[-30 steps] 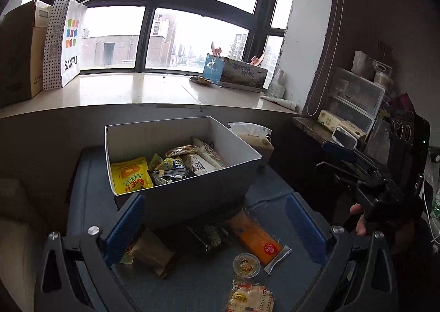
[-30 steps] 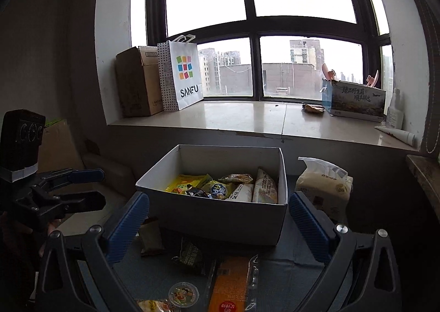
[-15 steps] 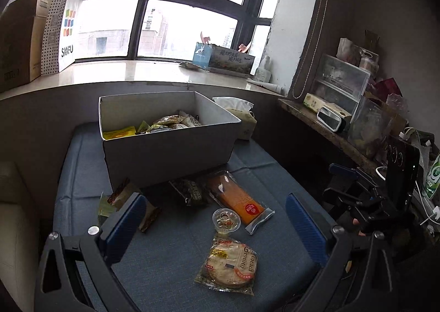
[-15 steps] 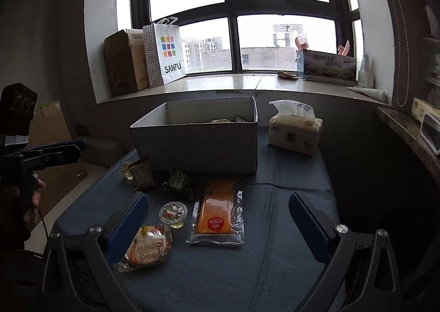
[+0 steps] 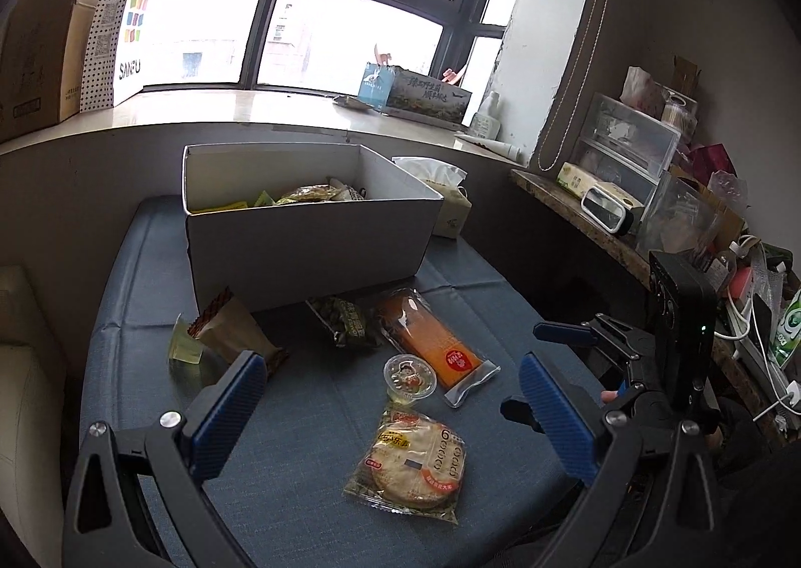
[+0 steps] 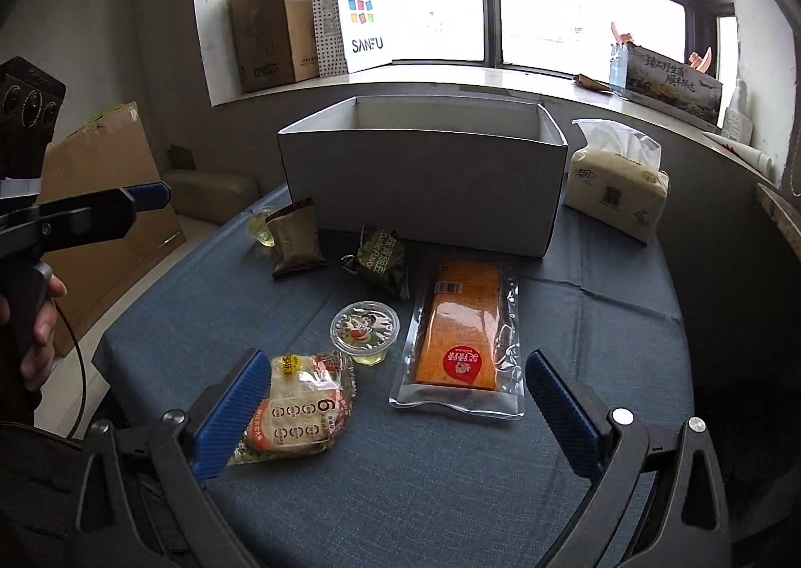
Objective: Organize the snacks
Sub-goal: 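Open both grippers over the box and withdraw toward the remaining snacks, then grasp the clear jelly cup with the left gripper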
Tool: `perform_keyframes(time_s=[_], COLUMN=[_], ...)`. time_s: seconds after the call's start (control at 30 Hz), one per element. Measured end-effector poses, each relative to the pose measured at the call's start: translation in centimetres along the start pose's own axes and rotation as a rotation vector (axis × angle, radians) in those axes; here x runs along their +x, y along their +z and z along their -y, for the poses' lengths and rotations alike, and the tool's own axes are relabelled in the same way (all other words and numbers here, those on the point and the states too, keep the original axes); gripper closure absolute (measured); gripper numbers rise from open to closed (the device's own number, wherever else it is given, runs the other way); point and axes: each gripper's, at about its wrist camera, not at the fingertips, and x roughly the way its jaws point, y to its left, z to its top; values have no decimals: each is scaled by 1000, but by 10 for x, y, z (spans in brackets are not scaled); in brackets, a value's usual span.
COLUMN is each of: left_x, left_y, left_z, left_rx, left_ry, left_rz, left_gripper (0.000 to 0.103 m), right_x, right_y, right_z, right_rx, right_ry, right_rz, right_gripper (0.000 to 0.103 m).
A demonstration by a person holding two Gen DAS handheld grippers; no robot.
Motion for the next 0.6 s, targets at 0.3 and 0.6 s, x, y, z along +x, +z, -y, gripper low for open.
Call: perform_keyframes(time_s=[0.3, 0.6], left_x=[0, 3], left_y=[-5, -10], left_z=[-8, -16], left_rx=[-19, -38], left_ry=[28, 31], left_rz=[-13, -23], left_gripper=[0, 0], right_x=[48, 93], right_y=[11, 17], right_z=[-8, -11], right_rx=[-25, -9], right_ry=[67, 87], right_rz=[-76, -147], right_gripper=[0, 41])
